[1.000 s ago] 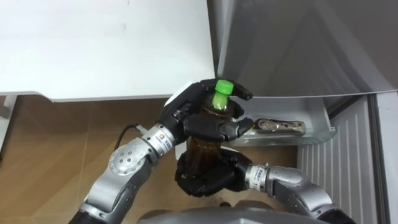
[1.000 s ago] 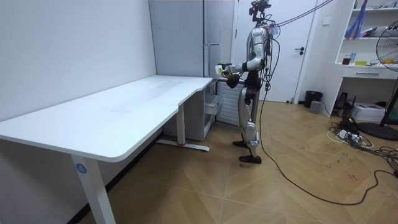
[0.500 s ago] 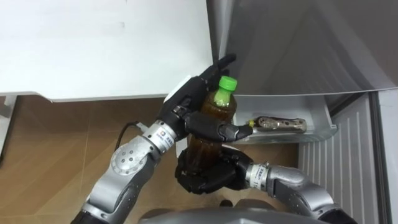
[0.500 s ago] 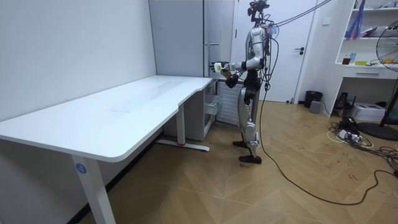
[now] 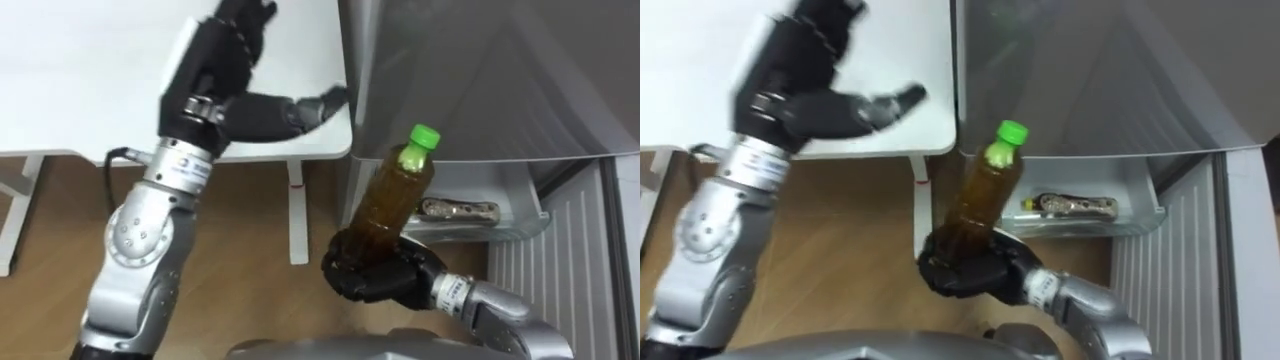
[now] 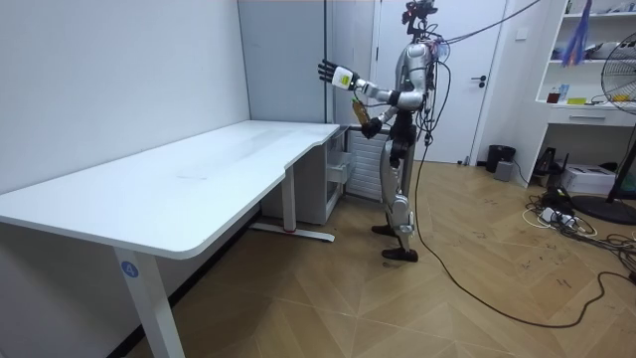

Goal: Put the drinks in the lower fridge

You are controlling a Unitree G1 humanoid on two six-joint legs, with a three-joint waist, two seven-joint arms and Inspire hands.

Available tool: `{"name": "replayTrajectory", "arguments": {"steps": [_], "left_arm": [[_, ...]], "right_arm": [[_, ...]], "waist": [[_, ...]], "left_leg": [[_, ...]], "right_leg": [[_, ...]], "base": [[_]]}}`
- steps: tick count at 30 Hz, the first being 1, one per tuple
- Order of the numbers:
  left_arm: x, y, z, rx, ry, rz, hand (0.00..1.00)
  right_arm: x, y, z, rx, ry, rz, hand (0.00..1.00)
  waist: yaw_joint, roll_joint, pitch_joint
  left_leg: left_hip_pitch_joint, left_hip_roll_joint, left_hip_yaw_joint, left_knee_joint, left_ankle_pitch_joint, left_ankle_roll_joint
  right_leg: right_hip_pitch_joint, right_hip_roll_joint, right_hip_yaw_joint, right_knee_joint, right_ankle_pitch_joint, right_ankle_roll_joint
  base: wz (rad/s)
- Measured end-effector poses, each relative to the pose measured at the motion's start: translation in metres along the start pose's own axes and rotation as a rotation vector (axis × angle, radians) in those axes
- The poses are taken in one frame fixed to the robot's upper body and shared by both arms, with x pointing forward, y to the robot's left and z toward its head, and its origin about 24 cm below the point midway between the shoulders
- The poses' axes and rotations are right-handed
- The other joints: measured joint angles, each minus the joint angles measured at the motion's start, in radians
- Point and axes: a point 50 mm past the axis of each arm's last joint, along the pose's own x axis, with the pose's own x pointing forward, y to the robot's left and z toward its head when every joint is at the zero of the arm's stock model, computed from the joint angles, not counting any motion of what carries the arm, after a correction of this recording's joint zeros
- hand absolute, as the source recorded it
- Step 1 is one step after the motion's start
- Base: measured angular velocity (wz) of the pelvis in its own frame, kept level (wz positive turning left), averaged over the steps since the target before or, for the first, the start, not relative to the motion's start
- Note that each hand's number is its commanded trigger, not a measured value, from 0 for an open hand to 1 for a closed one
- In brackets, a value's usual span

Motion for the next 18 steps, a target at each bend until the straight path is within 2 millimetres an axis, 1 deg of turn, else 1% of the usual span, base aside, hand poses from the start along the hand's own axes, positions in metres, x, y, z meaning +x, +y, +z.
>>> {"name": "replayTrajectory", "arguments": {"steps": [3,5,7,8,9,11,13,14,16,17,18], "left_arm": [[0.000,0.019,0.017,0.080,-0.096,0.147,0.00],[-0.003,0.031,0.024,0.149,-0.140,0.239,0.00],[-0.008,0.046,0.032,0.187,-0.176,0.365,0.00],[-0.010,0.050,0.033,0.196,-0.183,0.397,0.00],[-0.013,0.058,0.037,0.212,-0.200,0.462,0.00],[-0.019,0.069,0.040,0.237,-0.219,0.553,0.00],[-0.028,0.085,0.037,0.283,-0.207,0.683,0.00],[-0.030,0.090,0.034,0.289,-0.198,0.717,0.00],[-0.041,0.101,0.021,0.297,-0.133,0.825,0.00],[-0.045,0.104,0.017,0.295,-0.110,0.848,0.00],[-0.051,0.109,0.009,0.273,-0.068,0.901,0.00]], "right_arm": [[-0.008,-0.006,0.001,-0.005,-0.019,-0.039,1.00],[-0.013,-0.008,-0.002,-0.004,-0.026,-0.068,1.00],[-0.019,-0.007,-0.012,0.031,-0.027,-0.095,1.00],[-0.021,-0.007,-0.014,0.035,-0.022,-0.099,1.00],[-0.024,-0.007,-0.017,0.042,-0.015,-0.105,1.00],[-0.027,-0.007,-0.022,0.053,-0.005,-0.117,1.00],[-0.030,-0.007,-0.027,0.069,0.006,-0.142,1.00],[-0.030,-0.008,-0.028,0.073,0.008,-0.151,1.00],[-0.032,-0.010,-0.034,0.095,0.030,-0.186,1.00],[-0.033,-0.010,-0.036,0.101,0.036,-0.196,1.00],[-0.035,-0.010,-0.039,0.111,0.047,-0.214,1.00]], "waist": [[0.029,0.002,-0.0014],[0.038,0.005,-0.0044],[0.061,0.012,-0.0069],[0.066,0.014,-0.0087],[0.073,0.017,-0.0101],[0.078,0.018,-0.0116],[0.092,0.020,-0.0117],[0.097,0.020,-0.0116],[0.112,0.023,-0.0112],[0.112,0.024,-0.0122],[0.112,0.026,-0.0139]], "left_leg": [[0.009,0.001,-0.003,0.001,0.000,0.000],[0.013,0.001,-0.009,0.002,0.000,0.000],[0.028,0.001,-0.014,-0.001,0.000,0.000],[0.029,0.001,-0.016,-0.001,0.000,0.000],[0.029,0.000,-0.028,-0.001,0.000,0.000],[0.029,0.000,-0.031,-0.002,0.000,0.000],[0.033,0.000,-0.033,-0.002,0.000,0.000],[0.035,0.000,-0.033,-0.002,0.000,0.000],[0.046,0.000,-0.037,-0.003,0.000,0.000],[0.046,-0.001,-0.042,-0.004,0.000,0.000],[0.047,-0.002,-0.051,-0.013,0.000,0.000]], "right_leg": [[0.009,-0.001,-0.003,0.000,0.000,0.000],[0.019,0.000,-0.009,-0.010,0.000,0.000],[0.039,0.000,-0.011,-0.017,0.000,0.000],[0.042,-0.001,-0.012,-0.018,0.000,0.001],[0.049,-0.001,-0.014,-0.027,0.001,0.002],[0.052,-0.001,-0.017,-0.030,0.001,0.004],[0.054,-0.002,-0.017,-0.030,0.002,0.003],[0.054,-0.001,-0.017,-0.031,0.002,0.003],[0.066,-0.001,-0.019,-0.033,0.002,0.003],[0.065,-0.002,-0.022,-0.032,0.001,0.004],[0.065,-0.003,-0.027,-0.032,0.001,0.004]], "base": [[0.01],[0.08],[0.06],[0.10],[0.16],[0.11],[0.00],[0.00],[0.00],[0.09],[0.10]]}}
